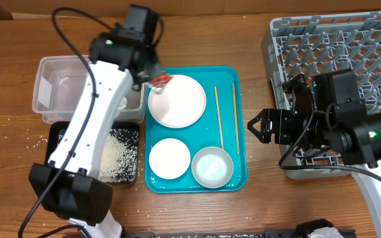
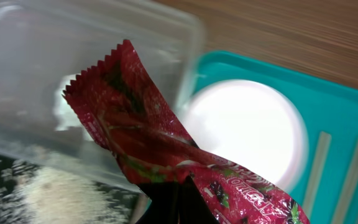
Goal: Sort waste into correct bins and load items into the dishwasher
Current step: 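Grasp the red wrapper and tissue from the white plate with left, then drop the wrapper and tissue into the clear plastic bin with left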
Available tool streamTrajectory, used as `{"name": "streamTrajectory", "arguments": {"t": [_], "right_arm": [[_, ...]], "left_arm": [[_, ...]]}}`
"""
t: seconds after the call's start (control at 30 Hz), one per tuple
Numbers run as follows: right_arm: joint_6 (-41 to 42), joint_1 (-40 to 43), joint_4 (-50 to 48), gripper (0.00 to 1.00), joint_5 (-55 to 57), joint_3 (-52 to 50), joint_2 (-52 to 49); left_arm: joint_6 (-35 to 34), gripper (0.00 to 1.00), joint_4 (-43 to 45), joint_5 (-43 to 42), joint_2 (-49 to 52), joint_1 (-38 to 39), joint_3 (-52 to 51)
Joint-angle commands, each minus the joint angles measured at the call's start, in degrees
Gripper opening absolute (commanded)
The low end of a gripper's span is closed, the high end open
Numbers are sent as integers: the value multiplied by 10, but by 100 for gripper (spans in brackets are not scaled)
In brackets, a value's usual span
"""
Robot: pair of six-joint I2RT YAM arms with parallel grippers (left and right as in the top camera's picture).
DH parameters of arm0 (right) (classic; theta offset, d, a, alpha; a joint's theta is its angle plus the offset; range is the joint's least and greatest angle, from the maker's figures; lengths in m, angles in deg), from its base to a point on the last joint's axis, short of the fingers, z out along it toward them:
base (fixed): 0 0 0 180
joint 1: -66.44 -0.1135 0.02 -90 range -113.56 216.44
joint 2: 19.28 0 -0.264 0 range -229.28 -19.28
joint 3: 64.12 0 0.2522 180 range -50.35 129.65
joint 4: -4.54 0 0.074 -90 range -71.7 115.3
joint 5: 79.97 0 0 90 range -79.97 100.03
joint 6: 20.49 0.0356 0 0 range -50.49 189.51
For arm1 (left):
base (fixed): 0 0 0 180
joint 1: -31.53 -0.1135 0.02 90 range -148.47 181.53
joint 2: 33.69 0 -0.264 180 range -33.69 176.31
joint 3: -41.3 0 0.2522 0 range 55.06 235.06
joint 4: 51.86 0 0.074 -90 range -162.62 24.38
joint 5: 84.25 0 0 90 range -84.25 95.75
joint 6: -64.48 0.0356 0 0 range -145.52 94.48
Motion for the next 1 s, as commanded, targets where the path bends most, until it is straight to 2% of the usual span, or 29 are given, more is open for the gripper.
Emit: {"name": "streamTrajectory", "arguments": {"t": [0.0,0.03,0.07,0.1,0.13,0.17,0.2,0.27,0.33,0.4,0.43,0.5,0.53,0.6,0.7,0.97], "right_arm": [[0,-3,-1,85,4,11,3],[0,-3,-1,85,4,11,3],[0,-3,-1,85,4,11,3],[0,-3,-2,85,4,11,3],[0,-3,-2,85,4,11,3],[0,-3,-2,86,4,11,3],[0,-3,-2,86,4,11,3],[1,-3,-4,86,11,11,3],[9,-3,-15,87,71,11,3],[66,-3,-39,92,196,11,3],[92,-3,-56,95,240,11,3],[97,-3,-77,98,252,11,3],[97,-3,-91,100,249,11,3],[97,-3,-95,100,248,11,3],[97,-3,-109,100,248,11,3],[97,-3,-107,100,248,11,3]], "left_arm": [[-25,4,-8,51,38,-76,-27],[-31,4,-8,47,45,-88,-34],[-31,11,-7,33,58,-104,-41],[-10,33,-7,7,80,-125,-42],[4,39,-7,-17,85,-133,-42],[26,52,-8,-50,82,-140,-40],[38,57,-8,-67,75,-141,-37],[67,60,-8,-85,35,-135,-32],[92,61,-18,-84,-26,-116,-32],[122,64,-30,-82,-94,-84,-32],[128,70,-40,-75,-132,-61,-32],[136,80,-58,-67,-186,-24,-32],[136,100,-77,-57,-222,1,-32],[136,100,-124,-52,-286,39,-32],[135,100,-154,-64,-321,48,-32],[135,100,-157,-84,-324,48,-32]]}}
